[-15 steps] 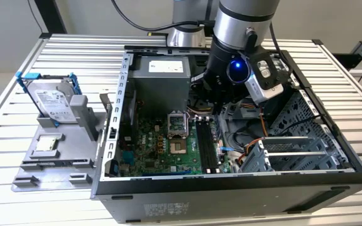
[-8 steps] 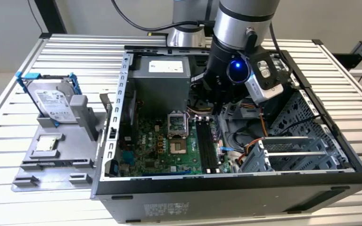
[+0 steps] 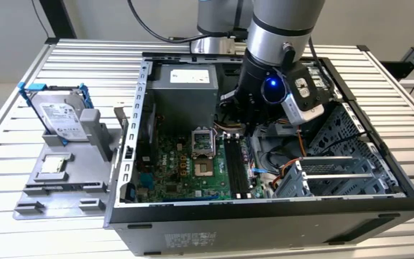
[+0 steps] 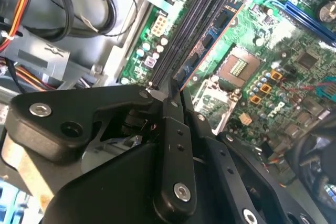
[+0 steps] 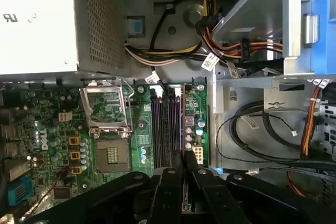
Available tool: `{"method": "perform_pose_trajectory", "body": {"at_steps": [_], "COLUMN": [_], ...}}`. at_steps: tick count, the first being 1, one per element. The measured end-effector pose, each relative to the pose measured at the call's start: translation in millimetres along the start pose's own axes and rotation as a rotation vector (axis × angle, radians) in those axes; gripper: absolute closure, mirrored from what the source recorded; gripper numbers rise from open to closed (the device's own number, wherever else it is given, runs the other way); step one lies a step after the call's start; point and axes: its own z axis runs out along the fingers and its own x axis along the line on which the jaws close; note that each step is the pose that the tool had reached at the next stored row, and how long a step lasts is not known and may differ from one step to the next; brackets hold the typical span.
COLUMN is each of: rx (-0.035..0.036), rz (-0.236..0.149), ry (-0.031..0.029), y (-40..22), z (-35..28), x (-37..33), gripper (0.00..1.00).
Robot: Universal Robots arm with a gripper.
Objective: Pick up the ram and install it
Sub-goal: 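Insert the ram into the slot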
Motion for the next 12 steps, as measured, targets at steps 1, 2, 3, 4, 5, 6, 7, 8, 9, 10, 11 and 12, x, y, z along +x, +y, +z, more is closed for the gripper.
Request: {"method": "perform_pose_trajectory", "body": {"at_steps": [1, 2, 3, 4, 5, 6, 7, 8, 9, 10, 11, 12], "rx": [0.0, -0.0003, -0.0002, -0.0001, -0.0001, -0.0002, -0.0003, -0.0001, 0.0002, 0.002, 0.005, 0.0064], "rz": [0.0, 0.0, 0.0, 0.0, 0.0, 0.0, 0.0, 0.0, 0.0, 0.0, 0.0, 0.0], "ry": [0.0, 0.0, 0.0, 0.0, 0.0, 0.0, 0.0, 0.0, 0.0001, -0.0001, -0.0003, -0.0003], "y": [-1.5, -2.4, -3.1, -3.9, -4.7, -5.4, -6.0, -6.2, -6.2, -6.2, -6.2, -6.2], "z": [1.8, 3.8, 5.5, 7.3, 9.0, 11.0, 12.7, 14.6, 16.3, 18.0, 19.4, 20.9], "x": [-0.1, -0.1, -0.1, -0.2, -0.2, -0.2, -0.2, -0.2, -0.2, -0.2, -0.3, -0.2], "gripper": [1.0, 1.0, 1.0, 1.0, 1.0, 1.0, 1.0, 1.0, 1.0, 1.0, 1.0, 1.0]}}
